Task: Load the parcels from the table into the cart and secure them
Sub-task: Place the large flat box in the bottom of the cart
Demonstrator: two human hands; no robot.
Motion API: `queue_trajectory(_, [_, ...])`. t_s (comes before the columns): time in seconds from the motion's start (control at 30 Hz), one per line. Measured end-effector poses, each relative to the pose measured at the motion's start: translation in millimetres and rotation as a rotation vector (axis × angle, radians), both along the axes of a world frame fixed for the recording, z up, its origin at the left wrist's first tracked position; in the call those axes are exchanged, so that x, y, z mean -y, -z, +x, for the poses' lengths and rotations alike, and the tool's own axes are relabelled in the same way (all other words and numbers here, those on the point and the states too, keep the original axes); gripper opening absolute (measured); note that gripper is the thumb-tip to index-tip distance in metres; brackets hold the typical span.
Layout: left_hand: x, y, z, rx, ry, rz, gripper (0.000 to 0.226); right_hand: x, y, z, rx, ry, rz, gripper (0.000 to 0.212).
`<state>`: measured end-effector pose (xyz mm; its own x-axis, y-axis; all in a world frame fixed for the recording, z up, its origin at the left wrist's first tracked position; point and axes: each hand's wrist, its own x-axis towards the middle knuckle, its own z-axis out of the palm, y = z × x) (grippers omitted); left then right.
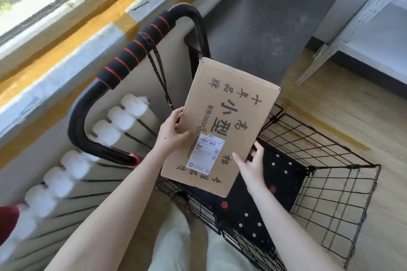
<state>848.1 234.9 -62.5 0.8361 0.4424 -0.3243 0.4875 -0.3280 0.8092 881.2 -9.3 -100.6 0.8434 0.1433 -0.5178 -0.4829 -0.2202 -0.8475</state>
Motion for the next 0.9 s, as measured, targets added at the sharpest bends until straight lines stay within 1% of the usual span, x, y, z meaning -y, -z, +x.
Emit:
queue_trajectory(0.3, [-13.0, 95.6, 3.1, -0.131, 0.097, 0.099, 0.069, -11.8, 85.2, -20.0, -0.07, 0.09, -0.035, 0.065])
queue_trajectory(0.47, [-8.3, 147.7, 4.3, -0.248, 0.199, 0.135, 0.073, -11.4, 136.5, -33.1, -0.175, 0.112, -0.078, 0.068])
queue_trajectory(0.67, [-8.7, 206.7, 30.0, -0.35, 0.278, 0.174, 0.075, -11.9, 194.3, -22.6, -0.315, 0.122, -0.093, 0.074])
queue_trajectory(0.8, [-13.6, 239.2, 45.7, -0.414, 0.272, 0.144, 0.079, -16.4, 231.1, -4.0, -0.457, 0.142, -0.042, 0.071])
queue_trajectory(0.9, [-11.1, 259.5, 53.6, -0.42, 0.259, 0.06, 0.088, -19.3, 251.1, 5.8, -0.538, 0.15, -0.024, 0.07])
